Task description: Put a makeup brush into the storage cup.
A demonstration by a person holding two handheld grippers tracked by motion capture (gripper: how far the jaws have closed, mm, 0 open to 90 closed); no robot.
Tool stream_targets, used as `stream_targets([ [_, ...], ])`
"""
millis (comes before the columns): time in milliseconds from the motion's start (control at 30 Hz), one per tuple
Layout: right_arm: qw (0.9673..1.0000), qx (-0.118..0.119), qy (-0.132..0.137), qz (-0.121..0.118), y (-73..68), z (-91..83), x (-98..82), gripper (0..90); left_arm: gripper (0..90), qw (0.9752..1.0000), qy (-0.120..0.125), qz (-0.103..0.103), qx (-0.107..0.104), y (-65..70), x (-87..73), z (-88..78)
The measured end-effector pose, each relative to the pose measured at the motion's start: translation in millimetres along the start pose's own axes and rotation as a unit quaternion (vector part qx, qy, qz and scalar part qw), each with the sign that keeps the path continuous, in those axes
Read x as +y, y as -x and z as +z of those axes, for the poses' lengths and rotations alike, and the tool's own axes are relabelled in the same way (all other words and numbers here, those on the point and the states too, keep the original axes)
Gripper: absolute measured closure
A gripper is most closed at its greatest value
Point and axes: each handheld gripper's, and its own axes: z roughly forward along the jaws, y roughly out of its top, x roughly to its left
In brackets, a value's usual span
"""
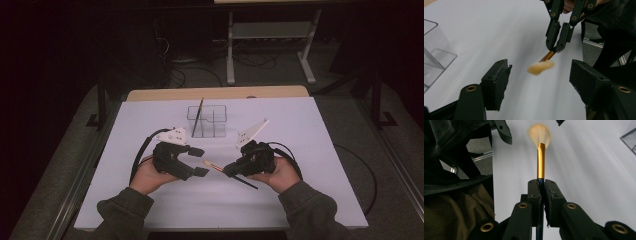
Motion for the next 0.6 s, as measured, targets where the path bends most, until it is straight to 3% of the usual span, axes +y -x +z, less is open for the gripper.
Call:
stream_targets([
  [600, 0.9995, 0.026, 0.007, -0.018, -5.9, 3.4, 6.8, 82.8, 46.9, 0.9995, -0.015, 0.016, -0.023, 2.6, 1.9, 6.9],
])
